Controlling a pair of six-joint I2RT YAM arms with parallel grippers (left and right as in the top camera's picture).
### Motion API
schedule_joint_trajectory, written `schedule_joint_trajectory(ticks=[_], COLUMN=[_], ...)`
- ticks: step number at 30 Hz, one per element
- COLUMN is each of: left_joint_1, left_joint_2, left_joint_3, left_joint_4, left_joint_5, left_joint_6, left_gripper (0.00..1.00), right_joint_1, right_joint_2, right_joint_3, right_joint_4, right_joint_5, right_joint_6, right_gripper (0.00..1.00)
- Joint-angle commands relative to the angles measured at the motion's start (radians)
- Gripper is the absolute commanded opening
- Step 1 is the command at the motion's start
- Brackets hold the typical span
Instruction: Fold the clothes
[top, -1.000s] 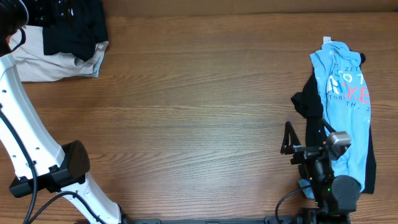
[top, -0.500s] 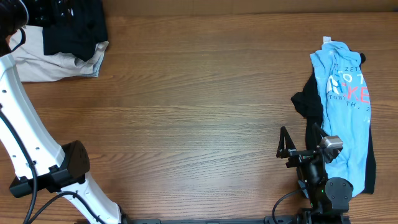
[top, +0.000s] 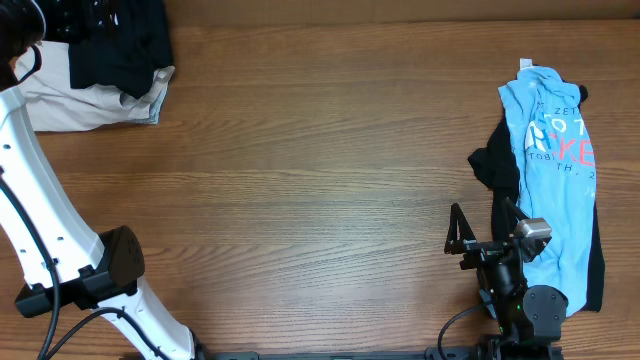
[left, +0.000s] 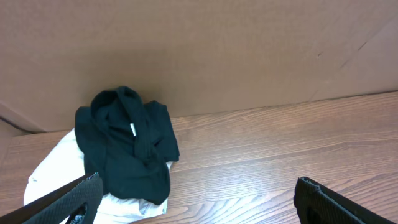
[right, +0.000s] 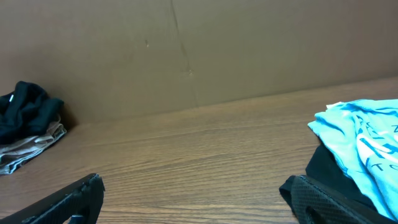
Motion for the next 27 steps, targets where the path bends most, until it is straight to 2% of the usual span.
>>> schedule_joint_trajectory(ticks=[1, 21, 24, 27], left_joint_1=[-0.003, -0.029, -0.071, -0.114], left_joint_2=[0.003, -0.010, -0.066, -0.172], left_joint_3=[-0.003, -0.009, -0.082, -0.228], left_joint_4=[0.000, 0.000, 0.001, 0.001], left_joint_5=[0.011, 0.011, 0.011, 0.011], left_joint_6=[-0.014, -0.014, -0.014, -0.014], left_gripper=[1.00, 1.00, 1.00, 1.00], right_joint_1=[0.006, 0.006, 0.006, 0.006], right_joint_2=[-0.012, -0.012, -0.012, -0.012], right_joint_3=[-0.010, -0.010, -0.010, -0.010], right_joint_4=[0.006, 0.006, 0.006, 0.006], right_joint_5=[-0.004, -0.004, -0.004, -0.004], right_joint_6=[0.003, 0.003, 0.003, 0.003], right_gripper=[1.00, 1.00, 1.00, 1.00])
